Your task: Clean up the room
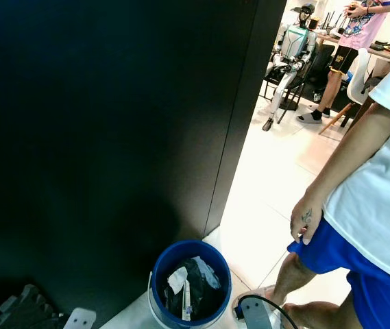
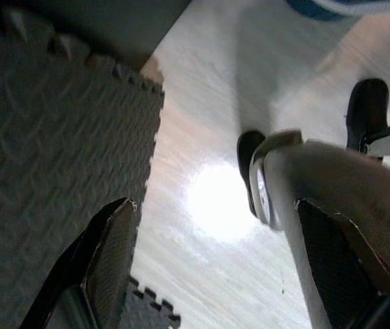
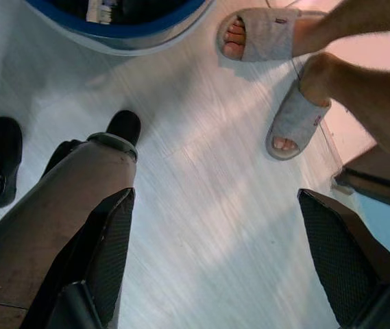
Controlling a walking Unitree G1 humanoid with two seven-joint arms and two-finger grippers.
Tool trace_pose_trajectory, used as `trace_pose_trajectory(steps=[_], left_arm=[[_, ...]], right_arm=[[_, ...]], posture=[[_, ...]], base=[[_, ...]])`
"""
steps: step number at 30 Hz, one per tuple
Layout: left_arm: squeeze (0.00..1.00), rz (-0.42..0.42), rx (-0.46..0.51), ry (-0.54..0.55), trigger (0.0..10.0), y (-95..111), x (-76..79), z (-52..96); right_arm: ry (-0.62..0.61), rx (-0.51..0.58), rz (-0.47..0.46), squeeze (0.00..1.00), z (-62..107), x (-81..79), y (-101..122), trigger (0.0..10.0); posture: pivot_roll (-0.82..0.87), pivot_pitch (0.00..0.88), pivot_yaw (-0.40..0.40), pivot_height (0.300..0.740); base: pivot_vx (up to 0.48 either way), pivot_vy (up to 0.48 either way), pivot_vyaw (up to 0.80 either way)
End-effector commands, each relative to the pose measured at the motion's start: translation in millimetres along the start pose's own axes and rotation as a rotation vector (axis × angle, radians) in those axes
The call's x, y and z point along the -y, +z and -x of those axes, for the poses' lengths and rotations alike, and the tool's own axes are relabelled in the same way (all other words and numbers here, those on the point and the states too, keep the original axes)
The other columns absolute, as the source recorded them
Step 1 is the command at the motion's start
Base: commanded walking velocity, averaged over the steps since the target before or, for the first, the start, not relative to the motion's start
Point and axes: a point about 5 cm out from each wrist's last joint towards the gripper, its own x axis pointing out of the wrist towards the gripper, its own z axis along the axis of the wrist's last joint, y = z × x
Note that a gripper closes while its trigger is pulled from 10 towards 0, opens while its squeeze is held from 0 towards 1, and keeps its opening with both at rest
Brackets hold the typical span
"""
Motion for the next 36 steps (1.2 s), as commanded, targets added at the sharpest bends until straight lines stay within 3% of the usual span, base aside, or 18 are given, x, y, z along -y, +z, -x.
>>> trace_pose_trajectory(steps=[1,9,21,30,36], left_arm=[[0.0,-0.009,-0.015,-0.015,10.0,-4.3,5.0,0.4],[0.0,-0.008,-0.021,-0.013,10.0,-6.5,2.3,0.9],[0.0,0.0,-0.008,-0.021,10.0,-0.9,1.5,0.0],[0.0,0.007,-0.011,-0.035,10.0,-2.3,6.0,0.1],[0.0,0.106,-0.005,-0.016,10.0,-1.5,1.8,0.1]], right_arm=[[-0.005,-0.023,0.02,0.0,1.1,3.2,-8.3,10.0],[-0.006,-0.041,0.036,0.0,1.8,5.2,-13.8,10.0],[-0.004,0.009,0.102,0.0,0.1,1.9,1.9,10.0],[-0.01,-0.027,0.098,0.0,1.6,4.3,-11.4,10.0],[-0.009,-0.02,0.102,0.0,1.1,3.4,-8.0,10.0]], posture=[[0.14,0.0,-0.139,0.74],[0.14,0.0,-0.143,0.74],[0.13,0.0,-0.131,0.74],[0.13,0.0,-0.133,0.74],[0.13,0.0,-0.132,0.74]], base=[[0.0,0.0,0.0],[0.0,0.0,0.0],[0.0,0.0,0.0],[0.0,0.0,0.0],[0.0,0.0,0.0]])
